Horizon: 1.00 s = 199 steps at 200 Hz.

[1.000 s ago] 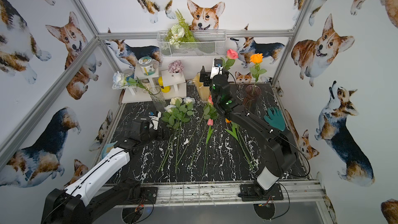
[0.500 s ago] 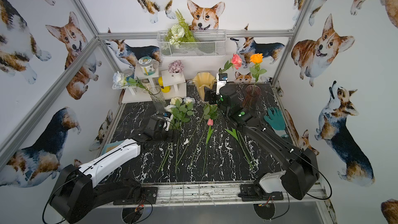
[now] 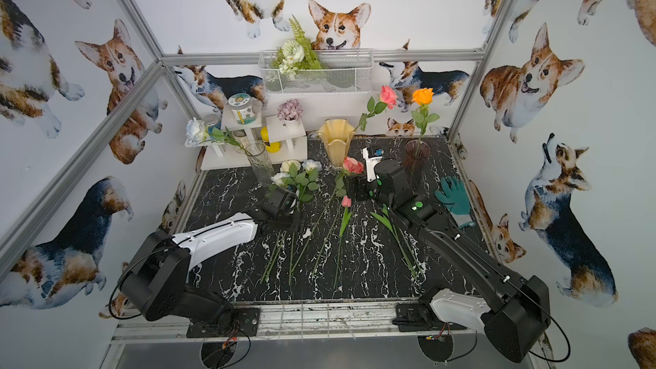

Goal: Arrange the flowers in different vases according to their variety
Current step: Pick up the flower at the center of the board.

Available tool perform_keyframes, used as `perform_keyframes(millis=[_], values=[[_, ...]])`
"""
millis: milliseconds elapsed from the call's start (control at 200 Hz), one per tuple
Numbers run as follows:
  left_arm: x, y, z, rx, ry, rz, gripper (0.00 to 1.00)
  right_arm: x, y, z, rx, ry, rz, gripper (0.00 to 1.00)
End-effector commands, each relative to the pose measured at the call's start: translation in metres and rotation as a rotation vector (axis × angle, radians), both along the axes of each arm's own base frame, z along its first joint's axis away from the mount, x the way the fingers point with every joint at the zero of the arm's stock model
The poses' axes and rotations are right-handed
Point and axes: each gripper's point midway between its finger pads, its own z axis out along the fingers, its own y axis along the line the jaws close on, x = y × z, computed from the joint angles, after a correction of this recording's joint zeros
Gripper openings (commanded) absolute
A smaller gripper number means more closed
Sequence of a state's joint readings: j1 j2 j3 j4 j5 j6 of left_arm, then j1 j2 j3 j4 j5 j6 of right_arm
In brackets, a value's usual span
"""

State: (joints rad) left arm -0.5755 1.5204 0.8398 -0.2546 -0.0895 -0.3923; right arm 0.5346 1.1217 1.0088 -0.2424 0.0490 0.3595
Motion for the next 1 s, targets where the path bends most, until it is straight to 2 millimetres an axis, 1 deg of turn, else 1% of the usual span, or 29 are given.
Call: perform_keyframes(millis=[0, 105, 215, 425, 515, 525, 540, 646, 816, 991], values=[[0.002, 0.002, -0.003, 0.021, 0.016, 0.037, 0.74, -0.007, -0.008, -0.002, 0.058, 0.026, -0.009, 0.87], [0.002, 0.002, -0.011, 0.048, 0.045, 0.044, 0.68, -0.007, -0.018, -0.007, 0.08, 0.041, -0.028, 0.86], [0.002, 0.004, -0.017, 0.064, 0.063, 0.062, 0.63, -0.006, -0.024, -0.01, 0.083, 0.048, -0.039, 0.85], [0.002, 0.004, -0.027, 0.083, 0.089, 0.089, 0.54, -0.006, -0.029, -0.012, 0.084, 0.056, -0.047, 0.83], [0.002, 0.003, -0.026, 0.081, 0.086, 0.092, 0.51, -0.006, -0.03, -0.011, 0.085, 0.055, -0.052, 0.83], [0.001, 0.004, -0.032, 0.092, 0.099, 0.093, 0.51, -0.006, -0.03, -0.012, 0.085, 0.056, -0.052, 0.83], [0.001, 0.004, -0.035, 0.097, 0.105, 0.093, 0.5, -0.006, -0.031, -0.012, 0.086, 0.057, -0.054, 0.83], [0.001, 0.005, -0.04, 0.108, 0.115, 0.096, 0.49, -0.006, -0.034, -0.013, 0.087, 0.058, -0.061, 0.83], [0.002, 0.004, -0.048, 0.124, 0.127, 0.094, 0.43, -0.008, -0.039, -0.016, 0.094, 0.067, -0.07, 0.82], [0.002, 0.003, -0.053, 0.126, 0.132, 0.098, 0.25, -0.01, -0.042, -0.021, 0.098, 0.078, -0.076, 0.82]])
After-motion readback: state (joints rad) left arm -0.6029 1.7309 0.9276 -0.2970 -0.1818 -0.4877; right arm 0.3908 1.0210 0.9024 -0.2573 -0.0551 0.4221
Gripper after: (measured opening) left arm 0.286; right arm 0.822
